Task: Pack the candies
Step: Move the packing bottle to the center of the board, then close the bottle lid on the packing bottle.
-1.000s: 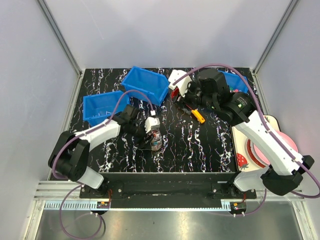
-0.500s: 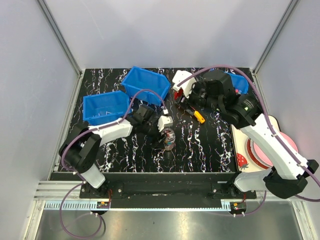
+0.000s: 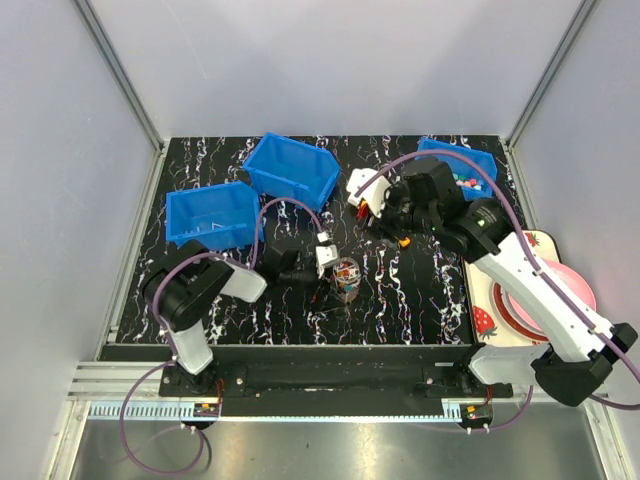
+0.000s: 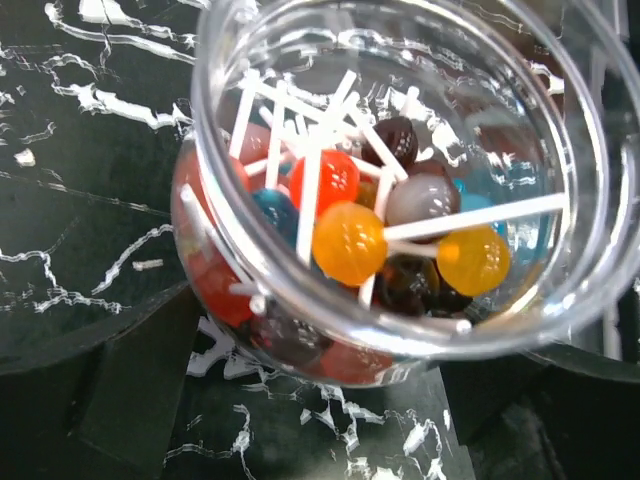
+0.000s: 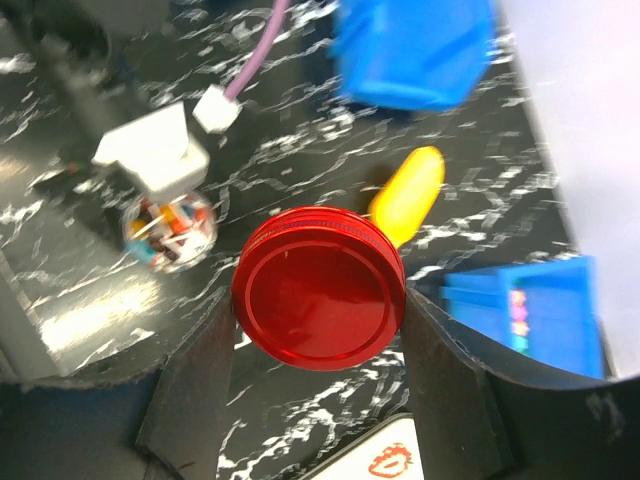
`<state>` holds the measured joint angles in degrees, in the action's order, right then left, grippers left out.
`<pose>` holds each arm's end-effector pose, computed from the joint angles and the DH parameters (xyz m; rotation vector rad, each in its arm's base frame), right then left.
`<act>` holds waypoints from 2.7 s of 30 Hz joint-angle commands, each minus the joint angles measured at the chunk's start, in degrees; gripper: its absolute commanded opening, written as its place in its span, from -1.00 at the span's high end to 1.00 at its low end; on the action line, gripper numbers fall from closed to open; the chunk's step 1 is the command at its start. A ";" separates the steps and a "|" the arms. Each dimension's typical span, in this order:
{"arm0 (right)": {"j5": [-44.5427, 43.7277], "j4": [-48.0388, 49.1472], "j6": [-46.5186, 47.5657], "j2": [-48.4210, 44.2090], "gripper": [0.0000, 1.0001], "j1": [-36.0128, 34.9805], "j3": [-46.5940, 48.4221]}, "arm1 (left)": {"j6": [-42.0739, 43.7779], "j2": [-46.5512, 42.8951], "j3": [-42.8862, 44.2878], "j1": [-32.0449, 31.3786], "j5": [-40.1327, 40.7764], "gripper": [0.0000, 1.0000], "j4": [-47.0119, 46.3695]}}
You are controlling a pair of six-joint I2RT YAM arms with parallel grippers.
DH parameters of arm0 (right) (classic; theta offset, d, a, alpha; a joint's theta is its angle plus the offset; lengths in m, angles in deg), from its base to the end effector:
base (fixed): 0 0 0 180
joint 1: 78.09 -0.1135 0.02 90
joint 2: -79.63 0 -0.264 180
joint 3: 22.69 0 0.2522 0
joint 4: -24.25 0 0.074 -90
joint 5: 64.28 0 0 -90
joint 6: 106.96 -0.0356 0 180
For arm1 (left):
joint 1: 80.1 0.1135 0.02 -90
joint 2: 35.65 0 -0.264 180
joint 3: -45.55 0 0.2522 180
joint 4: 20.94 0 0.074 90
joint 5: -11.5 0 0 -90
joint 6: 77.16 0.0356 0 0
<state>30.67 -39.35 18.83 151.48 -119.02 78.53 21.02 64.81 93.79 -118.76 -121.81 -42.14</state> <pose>0.1854 0.1648 0.4265 -1.3848 1.6698 0.1451 0.2253 -0.2115 0.1223 1.2605 1.7301 -1.1105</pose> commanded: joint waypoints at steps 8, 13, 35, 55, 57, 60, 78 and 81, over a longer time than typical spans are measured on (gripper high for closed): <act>13.76 -1.66 1.83 5.04 0.02 0.76 -6.25 | -3.80 9.84 -9.61 -0.28 -1.60 -0.98 -51.08; 16.75 -1.48 1.12 11.28 0.02 0.76 -6.34 | -1.95 9.66 -9.61 -0.28 -1.43 -0.98 -51.87; 15.44 0.98 -3.45 21.49 -0.01 -1.79 -5.81 | -2.03 9.57 -9.08 -0.11 -0.28 -0.98 -52.14; 11.83 -3.86 -2.74 20.52 -0.03 -3.55 -4.05 | -3.35 9.66 -8.64 0.77 0.15 -0.98 -52.23; 11.92 -3.86 -2.57 20.52 -0.03 -3.55 -3.97 | -3.53 9.75 -8.73 0.77 0.16 -0.98 -52.14; 13.50 -4.99 -2.39 20.87 -0.04 -3.55 -3.61 | -3.53 9.75 -8.64 0.77 0.24 -0.97 -52.14; 13.24 -2.36 -4.15 24.30 -0.07 -3.81 -2.12 | -3.88 9.49 -8.73 0.86 -0.02 -0.98 -52.31; 13.24 -2.45 -4.15 24.74 -0.08 -4.16 -2.47 | -3.88 9.49 -8.73 0.95 -0.11 -0.98 -52.40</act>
<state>43.32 -43.13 15.48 175.57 -122.29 74.12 16.83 74.36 84.54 -118.16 -122.08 -80.19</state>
